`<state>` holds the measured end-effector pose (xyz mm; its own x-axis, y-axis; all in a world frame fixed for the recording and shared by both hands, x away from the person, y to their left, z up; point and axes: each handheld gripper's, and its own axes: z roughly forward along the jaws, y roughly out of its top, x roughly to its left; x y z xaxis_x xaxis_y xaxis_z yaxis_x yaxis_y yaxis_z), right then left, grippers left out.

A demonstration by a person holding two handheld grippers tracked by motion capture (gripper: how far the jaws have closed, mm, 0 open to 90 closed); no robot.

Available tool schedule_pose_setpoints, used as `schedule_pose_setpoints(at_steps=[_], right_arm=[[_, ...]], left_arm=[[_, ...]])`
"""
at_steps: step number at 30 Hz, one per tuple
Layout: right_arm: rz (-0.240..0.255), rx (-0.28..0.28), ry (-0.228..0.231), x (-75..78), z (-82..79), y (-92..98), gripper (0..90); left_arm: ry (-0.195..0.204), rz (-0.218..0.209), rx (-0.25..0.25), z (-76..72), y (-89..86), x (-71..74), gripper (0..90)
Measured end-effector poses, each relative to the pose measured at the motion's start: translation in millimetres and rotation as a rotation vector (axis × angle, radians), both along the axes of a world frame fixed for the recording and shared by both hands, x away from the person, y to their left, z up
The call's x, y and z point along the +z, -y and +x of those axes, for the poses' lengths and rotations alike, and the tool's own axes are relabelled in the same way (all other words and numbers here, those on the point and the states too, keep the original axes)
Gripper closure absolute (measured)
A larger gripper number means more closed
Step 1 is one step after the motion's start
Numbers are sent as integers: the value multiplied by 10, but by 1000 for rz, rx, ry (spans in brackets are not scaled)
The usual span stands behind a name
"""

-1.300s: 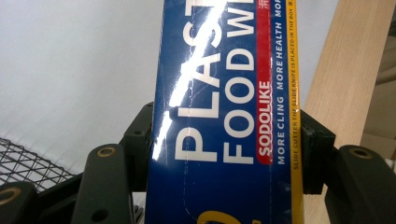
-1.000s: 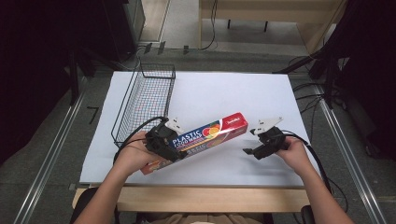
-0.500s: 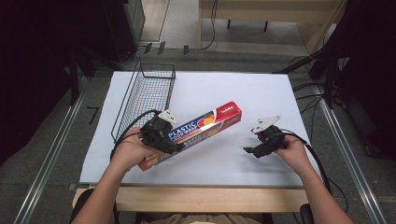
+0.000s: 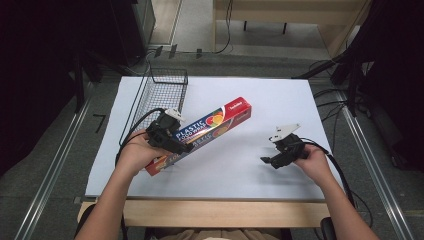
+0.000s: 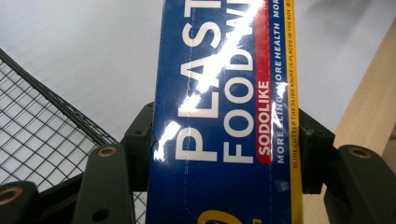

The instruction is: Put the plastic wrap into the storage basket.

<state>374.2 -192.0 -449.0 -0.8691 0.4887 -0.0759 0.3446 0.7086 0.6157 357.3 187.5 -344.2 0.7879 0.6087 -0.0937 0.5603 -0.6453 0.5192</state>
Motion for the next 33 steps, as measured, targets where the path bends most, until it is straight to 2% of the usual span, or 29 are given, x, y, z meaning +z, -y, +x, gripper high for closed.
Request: schedule_pose_setpoints(at_steps=[3,7,12,13,14,15,19,24,26,30,33], right_arm=[[0,1,2,0,3,0,209],[-2,11,2,-3,2,-2,209],[-1,22,-2,-1,-7,-7,209],[-2,24,-1,-5,-7,-10,209],[-3,23,-3,-8,-7,-11,209],[-5,20,-2,-13,-6,-13,209],[-10,21,-1,-13,-17,-11,209],[-12,16,-4,-19,-29,-4,209],[-13,16,-2,-17,-39,8,209],[-17,16,-3,-18,-59,13,209],[-18,17,1,-16,-74,19,209]], left_arm=[[5,2,13,26,-18,35,406],[22,12,64,95,-68,143,406],[21,15,106,154,-129,222,406],[25,19,130,177,-155,264,406],[25,19,130,177,-155,264,406],[31,16,156,199,-185,301,406],[39,25,203,248,-259,364,406],[43,1,247,310,-349,403,406],[50,3,293,346,-402,436,405],[59,16,337,367,-431,476,405],[65,29,381,437,-448,466,405]])
